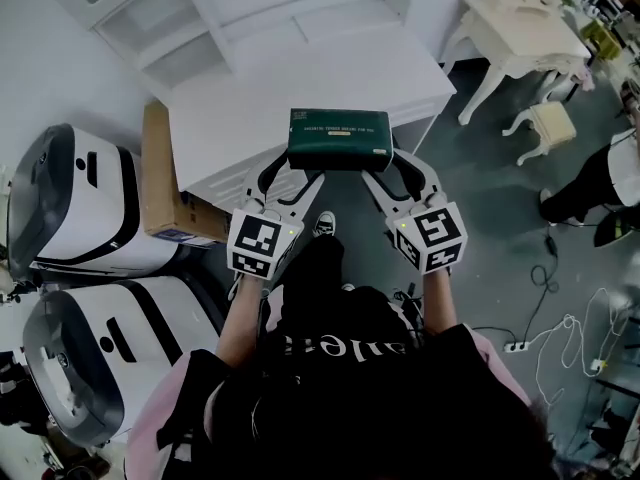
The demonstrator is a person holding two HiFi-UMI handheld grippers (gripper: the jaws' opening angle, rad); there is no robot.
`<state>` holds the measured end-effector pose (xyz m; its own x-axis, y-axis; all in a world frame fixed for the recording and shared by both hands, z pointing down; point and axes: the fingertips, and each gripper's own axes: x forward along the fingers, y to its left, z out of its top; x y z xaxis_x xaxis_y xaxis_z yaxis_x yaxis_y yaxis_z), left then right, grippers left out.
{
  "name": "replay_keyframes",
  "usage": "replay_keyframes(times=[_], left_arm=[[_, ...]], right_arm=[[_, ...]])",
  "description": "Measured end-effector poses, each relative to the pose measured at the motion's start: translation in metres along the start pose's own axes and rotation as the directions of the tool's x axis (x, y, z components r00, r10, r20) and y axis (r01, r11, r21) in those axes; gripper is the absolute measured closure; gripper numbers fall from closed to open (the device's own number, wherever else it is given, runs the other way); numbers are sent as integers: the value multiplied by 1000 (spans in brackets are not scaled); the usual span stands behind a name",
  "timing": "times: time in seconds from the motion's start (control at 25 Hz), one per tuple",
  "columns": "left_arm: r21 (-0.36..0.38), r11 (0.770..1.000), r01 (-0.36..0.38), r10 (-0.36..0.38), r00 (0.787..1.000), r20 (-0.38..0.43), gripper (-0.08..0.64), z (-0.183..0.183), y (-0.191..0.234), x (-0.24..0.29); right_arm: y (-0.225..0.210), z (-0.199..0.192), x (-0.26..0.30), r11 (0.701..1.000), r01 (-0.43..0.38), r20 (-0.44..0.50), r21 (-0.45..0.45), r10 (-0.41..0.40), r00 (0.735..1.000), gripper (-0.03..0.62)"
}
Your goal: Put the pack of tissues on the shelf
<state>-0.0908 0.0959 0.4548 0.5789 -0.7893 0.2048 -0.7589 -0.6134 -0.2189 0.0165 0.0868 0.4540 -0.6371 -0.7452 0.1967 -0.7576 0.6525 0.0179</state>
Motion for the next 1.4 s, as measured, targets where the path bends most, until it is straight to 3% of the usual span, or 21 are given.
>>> replay_keyframes(times=[0.72,1.12,1.4], left_arm=[[-15,992,128,-128,992,14,302,18,140,185],[-19,991,135,-134,990,47,302,19,214,238],[-31,992,120,-118,991,69,302,22,235,255]], right_arm=[[-147,46,158,993,114,-41,17,-113,993,353],[-184,67,236,990,138,-44,2,-138,989,353],[-195,75,257,990,143,-37,-3,-143,989,353]])
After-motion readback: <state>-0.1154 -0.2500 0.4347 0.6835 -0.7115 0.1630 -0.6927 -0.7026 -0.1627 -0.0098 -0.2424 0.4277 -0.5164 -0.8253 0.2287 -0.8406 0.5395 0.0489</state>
